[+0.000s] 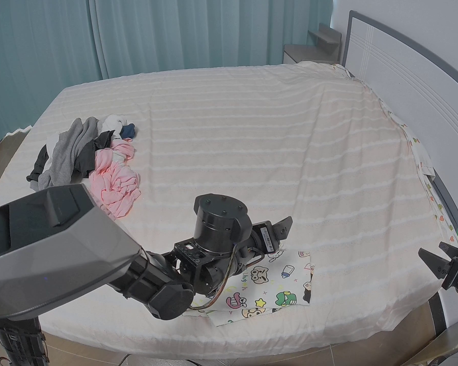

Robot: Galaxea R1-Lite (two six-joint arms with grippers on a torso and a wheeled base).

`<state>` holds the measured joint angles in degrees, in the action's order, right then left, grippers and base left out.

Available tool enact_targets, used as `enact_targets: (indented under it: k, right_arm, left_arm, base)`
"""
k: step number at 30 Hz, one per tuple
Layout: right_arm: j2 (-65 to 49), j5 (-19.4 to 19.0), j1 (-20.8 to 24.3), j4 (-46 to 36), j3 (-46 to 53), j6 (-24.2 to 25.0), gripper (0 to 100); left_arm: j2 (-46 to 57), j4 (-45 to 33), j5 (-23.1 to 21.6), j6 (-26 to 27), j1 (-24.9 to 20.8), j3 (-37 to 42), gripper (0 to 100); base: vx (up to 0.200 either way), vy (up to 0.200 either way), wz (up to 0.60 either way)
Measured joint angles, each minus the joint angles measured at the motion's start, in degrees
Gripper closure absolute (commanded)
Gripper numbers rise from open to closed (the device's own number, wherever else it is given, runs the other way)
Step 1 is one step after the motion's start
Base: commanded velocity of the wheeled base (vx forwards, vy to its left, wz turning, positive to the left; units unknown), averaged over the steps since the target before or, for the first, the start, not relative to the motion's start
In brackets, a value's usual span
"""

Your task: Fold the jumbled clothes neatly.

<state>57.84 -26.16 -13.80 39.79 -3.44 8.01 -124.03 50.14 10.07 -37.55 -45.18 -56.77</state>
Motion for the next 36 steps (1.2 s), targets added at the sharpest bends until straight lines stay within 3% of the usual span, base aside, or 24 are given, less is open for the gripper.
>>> enact_targets:
  k: [7, 16, 21, 25, 36]
  right_arm:
    - [0.1, -0.2, 0.5, 0.0, 0.9, 0.0, 0]
    - [5.7, -1.7, 5.5, 0.0, -1.7, 3.0, 0]
    - [14.1, -2.1, 10.4, 0.1, -6.6, 12.5, 0]
    - [23.0, -1.5, 14.8, 0.2, -11.6, 17.4, 0]
    - [49.0, 3.0, 22.2, 0.9, -27.3, 20.4, 0]
  left_arm:
    - [2.9, 0.2, 1.2, 1.2, 2.3, 3.6, 0]
    - [16.6, -2.1, -2.6, -0.8, 7.4, 17.1, 0]
    - [24.2, -2.7, -5.1, -4.1, 10.5, 24.4, 0]
    - [29.5, -2.9, -6.2, -5.6, 12.4, 29.1, 0]
    - [38.4, -2.9, -7.0, -6.8, 14.5, 35.5, 0]
  base:
    - [0.000, 0.000, 0.00]
    - [0.000, 0.000, 0.00]
    - [0.000, 0.000, 0.00]
    - [0.000, 0.000, 0.00]
    - [0.000, 0.000, 0.00]
